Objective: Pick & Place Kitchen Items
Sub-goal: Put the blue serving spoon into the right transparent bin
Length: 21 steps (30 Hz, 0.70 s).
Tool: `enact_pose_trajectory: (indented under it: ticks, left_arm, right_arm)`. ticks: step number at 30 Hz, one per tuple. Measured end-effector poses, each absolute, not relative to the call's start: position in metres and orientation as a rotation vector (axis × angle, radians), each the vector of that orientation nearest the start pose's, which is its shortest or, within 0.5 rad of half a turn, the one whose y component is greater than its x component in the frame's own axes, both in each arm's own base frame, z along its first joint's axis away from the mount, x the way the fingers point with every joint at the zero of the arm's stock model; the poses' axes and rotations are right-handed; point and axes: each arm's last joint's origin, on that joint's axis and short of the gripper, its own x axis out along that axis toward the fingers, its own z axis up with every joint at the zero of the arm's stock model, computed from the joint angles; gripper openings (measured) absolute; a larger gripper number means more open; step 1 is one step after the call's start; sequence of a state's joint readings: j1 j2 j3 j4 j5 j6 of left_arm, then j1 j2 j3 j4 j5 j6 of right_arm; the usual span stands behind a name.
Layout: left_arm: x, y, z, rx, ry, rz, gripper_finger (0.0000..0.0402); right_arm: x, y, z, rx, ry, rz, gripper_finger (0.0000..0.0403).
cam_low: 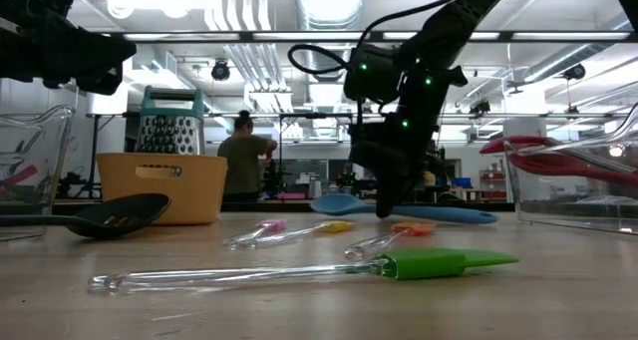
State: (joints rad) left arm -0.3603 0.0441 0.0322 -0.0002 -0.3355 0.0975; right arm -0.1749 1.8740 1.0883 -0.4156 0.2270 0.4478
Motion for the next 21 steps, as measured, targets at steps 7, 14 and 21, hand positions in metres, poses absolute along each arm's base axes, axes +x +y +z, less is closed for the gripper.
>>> enact_pose_trajectory:
  ticks: [7,14,21]
  left_arm:
    - [0.094,-0.025,0.171,0.102,0.01,-0.025,0.0019]
    - [0.094,-0.025,0.171,0.102,0.01,-0.025,0.0019]
    - [0.094,-0.025,0.171,0.102,0.011,-0.025,0.0019]
  right_arm:
    - [0.346,-0.062,0.154,0.353,1.062,-0.596,0.0042]
    - [0.343,-0.037,0.192,0.341,0.998,-0.544,0.0042]
    - [0.321,0.005,0.238,0.345,0.882,-0.518,0.0049]
